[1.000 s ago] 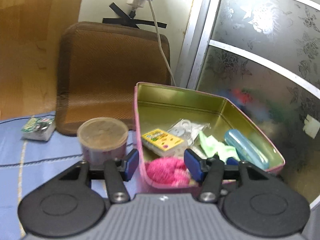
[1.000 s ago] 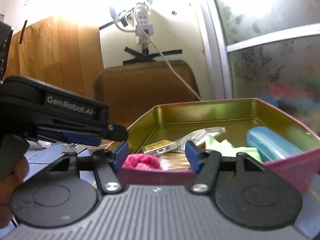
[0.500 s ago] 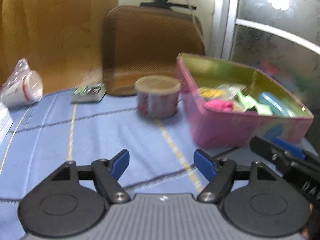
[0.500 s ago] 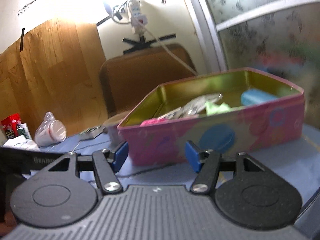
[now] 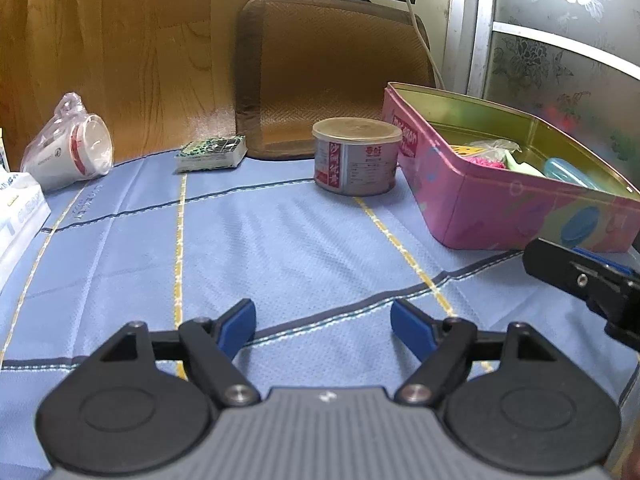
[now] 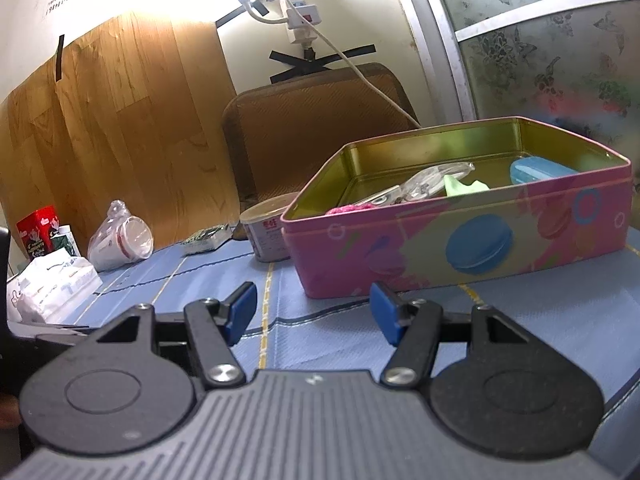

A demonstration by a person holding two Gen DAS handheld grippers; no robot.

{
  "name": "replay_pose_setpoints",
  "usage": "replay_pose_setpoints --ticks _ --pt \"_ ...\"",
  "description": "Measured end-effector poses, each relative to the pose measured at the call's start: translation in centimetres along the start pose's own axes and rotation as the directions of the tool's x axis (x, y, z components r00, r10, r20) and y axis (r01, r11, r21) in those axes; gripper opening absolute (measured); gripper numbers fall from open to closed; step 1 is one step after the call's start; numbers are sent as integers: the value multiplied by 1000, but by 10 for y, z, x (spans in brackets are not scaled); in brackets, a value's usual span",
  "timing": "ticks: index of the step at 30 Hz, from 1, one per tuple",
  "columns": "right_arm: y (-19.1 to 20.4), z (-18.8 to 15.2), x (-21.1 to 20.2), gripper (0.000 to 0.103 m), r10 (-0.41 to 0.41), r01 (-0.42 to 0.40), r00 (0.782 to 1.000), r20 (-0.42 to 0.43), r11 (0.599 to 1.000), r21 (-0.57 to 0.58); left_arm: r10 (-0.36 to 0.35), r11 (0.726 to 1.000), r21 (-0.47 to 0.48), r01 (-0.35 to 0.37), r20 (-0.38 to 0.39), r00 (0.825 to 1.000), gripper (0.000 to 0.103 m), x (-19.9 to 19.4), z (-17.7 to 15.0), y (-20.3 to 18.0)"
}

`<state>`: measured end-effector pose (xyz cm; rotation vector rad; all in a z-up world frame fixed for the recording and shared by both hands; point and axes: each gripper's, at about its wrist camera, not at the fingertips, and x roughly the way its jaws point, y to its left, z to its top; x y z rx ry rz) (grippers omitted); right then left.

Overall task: Organize soft objects
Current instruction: 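Move the left gripper toward the green-and-white card pack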

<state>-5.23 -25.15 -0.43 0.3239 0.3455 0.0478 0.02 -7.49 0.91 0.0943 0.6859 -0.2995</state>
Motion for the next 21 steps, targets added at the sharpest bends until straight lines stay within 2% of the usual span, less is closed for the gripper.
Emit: replay_pose_setpoints --ticks 4,16,21 --pt "1 -1 2 65 1 -1 1000 -17 1000 9 16 1000 5 -16 12 1000 85 -1 -2 1" --pt "2 -5 9 65 -5 6 999 -54 1000 23 34 999 36 -35 34 999 87 2 -7 3" --pt "-5 -10 19 65 4 4 994 -113 997 73 32 999 34 -34 41 999 87 0 -9 4"
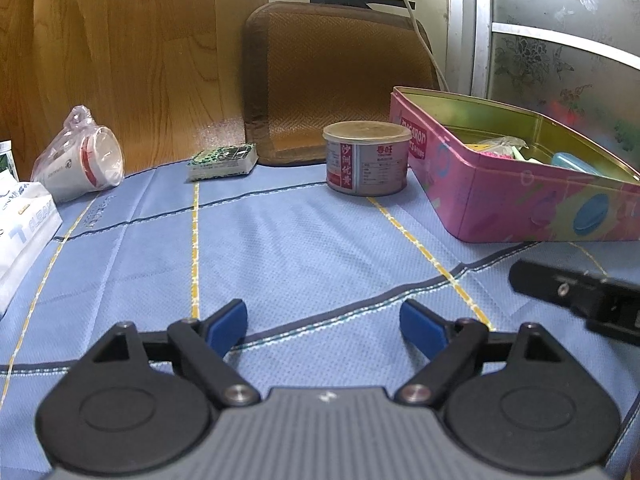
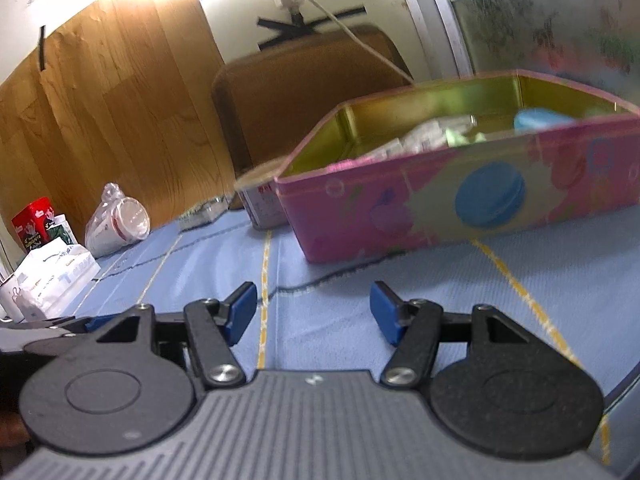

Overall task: Organize soft objects
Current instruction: 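Move the left gripper toward the green-and-white card pack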

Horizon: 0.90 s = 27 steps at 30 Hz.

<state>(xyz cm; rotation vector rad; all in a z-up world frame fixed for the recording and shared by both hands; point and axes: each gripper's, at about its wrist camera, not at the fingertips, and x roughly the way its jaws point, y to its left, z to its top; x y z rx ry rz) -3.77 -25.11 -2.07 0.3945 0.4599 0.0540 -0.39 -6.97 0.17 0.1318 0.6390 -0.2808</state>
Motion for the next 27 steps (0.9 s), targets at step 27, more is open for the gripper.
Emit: replay_pose_setpoints --ticks 27 --pt "28 2 12 67 56 -59 996 -71 997 -42 141 988 -60 -140 7 990 92 -3 6 52"
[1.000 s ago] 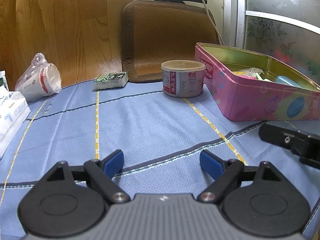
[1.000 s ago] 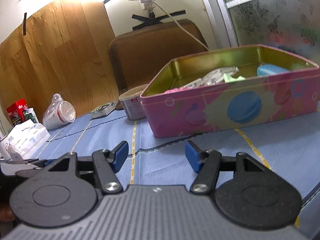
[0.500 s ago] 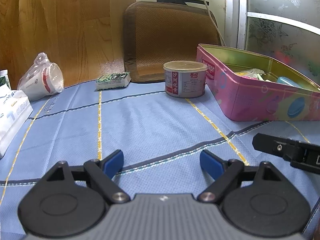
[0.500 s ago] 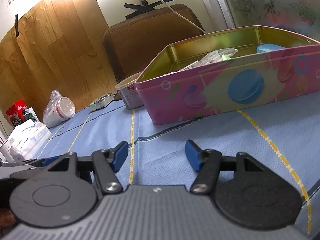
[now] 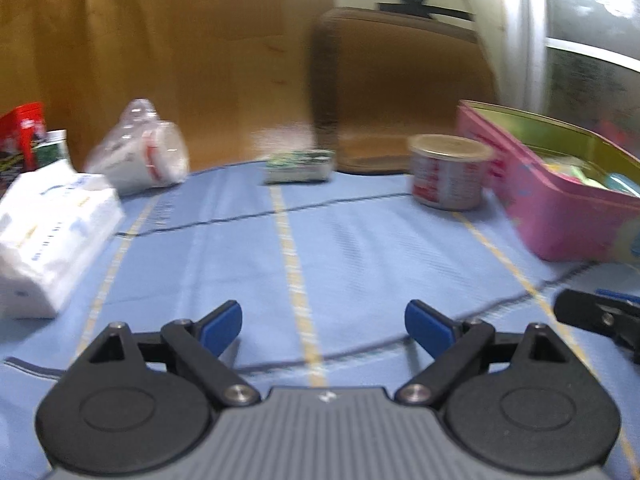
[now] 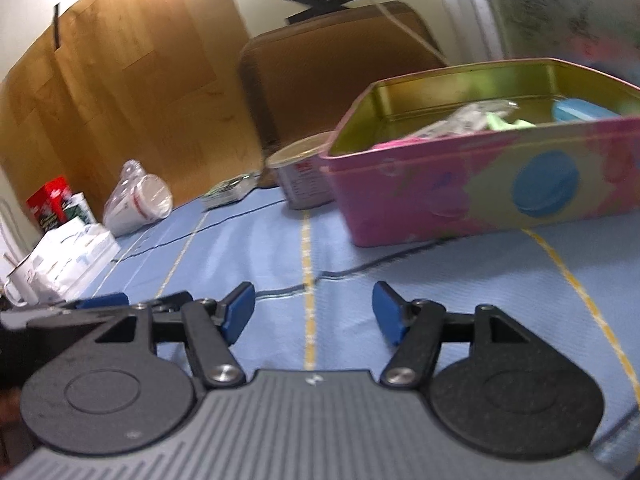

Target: Organize soft objects

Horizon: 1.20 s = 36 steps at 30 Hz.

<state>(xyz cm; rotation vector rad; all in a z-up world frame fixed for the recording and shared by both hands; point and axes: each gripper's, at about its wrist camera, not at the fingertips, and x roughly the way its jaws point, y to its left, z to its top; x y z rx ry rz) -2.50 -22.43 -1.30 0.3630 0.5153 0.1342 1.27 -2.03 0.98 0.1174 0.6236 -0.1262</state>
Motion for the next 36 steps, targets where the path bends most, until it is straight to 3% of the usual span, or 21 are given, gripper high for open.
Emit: replay_pose_setpoints --ticks 8,17,22,29,33,36 --pt "37 6 26 67 60 -66 996 -69 995 -79 109 994 -32 -109 0 994 92 15 12 45" --pt "68 17 51 67 74 -91 992 -103 982 -167 154 985 -76 -154 -4 988 92 25 14 74" --pt "82 26 70 67 72 -96 991 -113 972 -215 126 976 -179 -125 -6 992 92 24 11 93" --pt "116 48 118 68 69 -87 995 -66 941 -327 109 942 -320 -101 8 994 92 22 7 115" --pt "137 72 166 83 67 -87 996 -66 923 -374 102 947 -306 -94 10 995 92 22 7 112" --pt "148 87 209 90 -7 -13 999 -46 910 -415 98 948 -305 -89 14 995 92 22 8 112"
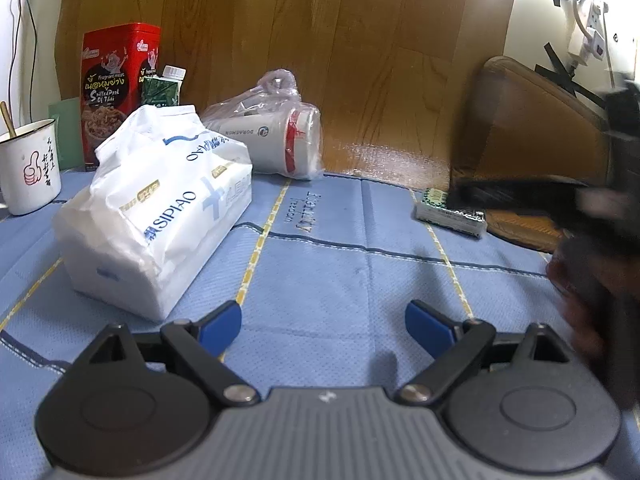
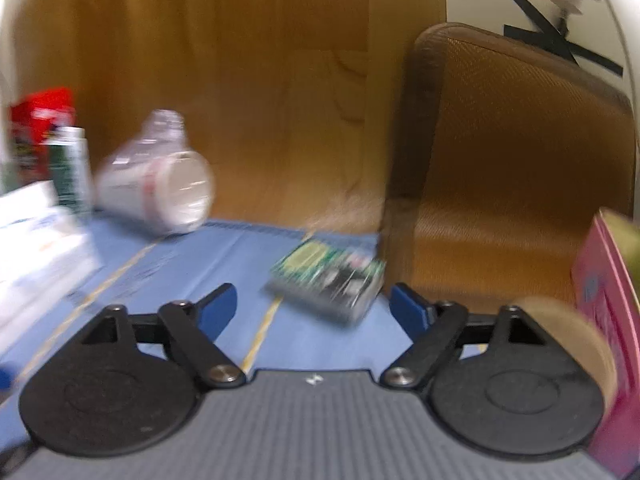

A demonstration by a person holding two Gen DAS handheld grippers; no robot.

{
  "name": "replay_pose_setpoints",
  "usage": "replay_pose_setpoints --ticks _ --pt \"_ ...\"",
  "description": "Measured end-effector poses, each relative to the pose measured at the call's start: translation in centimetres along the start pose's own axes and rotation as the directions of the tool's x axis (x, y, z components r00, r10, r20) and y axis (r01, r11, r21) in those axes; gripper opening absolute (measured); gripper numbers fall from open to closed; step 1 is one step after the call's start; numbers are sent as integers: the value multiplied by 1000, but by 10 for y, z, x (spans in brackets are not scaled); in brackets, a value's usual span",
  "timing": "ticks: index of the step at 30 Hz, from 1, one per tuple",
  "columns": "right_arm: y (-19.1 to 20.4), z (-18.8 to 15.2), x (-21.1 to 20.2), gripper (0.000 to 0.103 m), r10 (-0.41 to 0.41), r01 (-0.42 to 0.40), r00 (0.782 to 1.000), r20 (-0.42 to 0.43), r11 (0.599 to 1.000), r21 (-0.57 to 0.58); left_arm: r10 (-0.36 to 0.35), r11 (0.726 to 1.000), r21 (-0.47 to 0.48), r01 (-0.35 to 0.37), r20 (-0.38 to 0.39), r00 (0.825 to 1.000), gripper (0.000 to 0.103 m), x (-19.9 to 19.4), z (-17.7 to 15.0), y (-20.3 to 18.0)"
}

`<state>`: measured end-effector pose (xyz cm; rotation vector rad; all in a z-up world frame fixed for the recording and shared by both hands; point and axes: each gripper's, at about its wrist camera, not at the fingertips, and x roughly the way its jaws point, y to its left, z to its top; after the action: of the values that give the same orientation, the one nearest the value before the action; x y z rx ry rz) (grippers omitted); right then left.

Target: Organize soft objects

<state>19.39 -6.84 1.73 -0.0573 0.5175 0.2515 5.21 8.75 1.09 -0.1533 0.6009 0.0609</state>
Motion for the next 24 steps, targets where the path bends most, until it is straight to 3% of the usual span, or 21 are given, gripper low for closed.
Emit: replay_pose_setpoints --ticks 5,10,14,19,24 --pt "-7 15 60 91 -22 26 991 -131 999 29 -11 1000 -19 11 -14 1000 92 3 1 3" --pt "1 8 59 71 -10 9 988 -155 1000 -8 -19 999 -26 18 -19 1000 92 5 2 4" --pt "7 -4 29 67 52 -54 987 -154 998 -10 -24 999 -42 23 -12 1000 94 4 2 7" --pt "11 -38 -37 65 124 -132 983 -137 990 -48 -37 997 -61 37 -1 999 94 2 2 11" --pt "-6 -84 -116 64 150 -154 983 -109 988 -33 -50 999 -5 50 28 998 94 -3 -1 3"
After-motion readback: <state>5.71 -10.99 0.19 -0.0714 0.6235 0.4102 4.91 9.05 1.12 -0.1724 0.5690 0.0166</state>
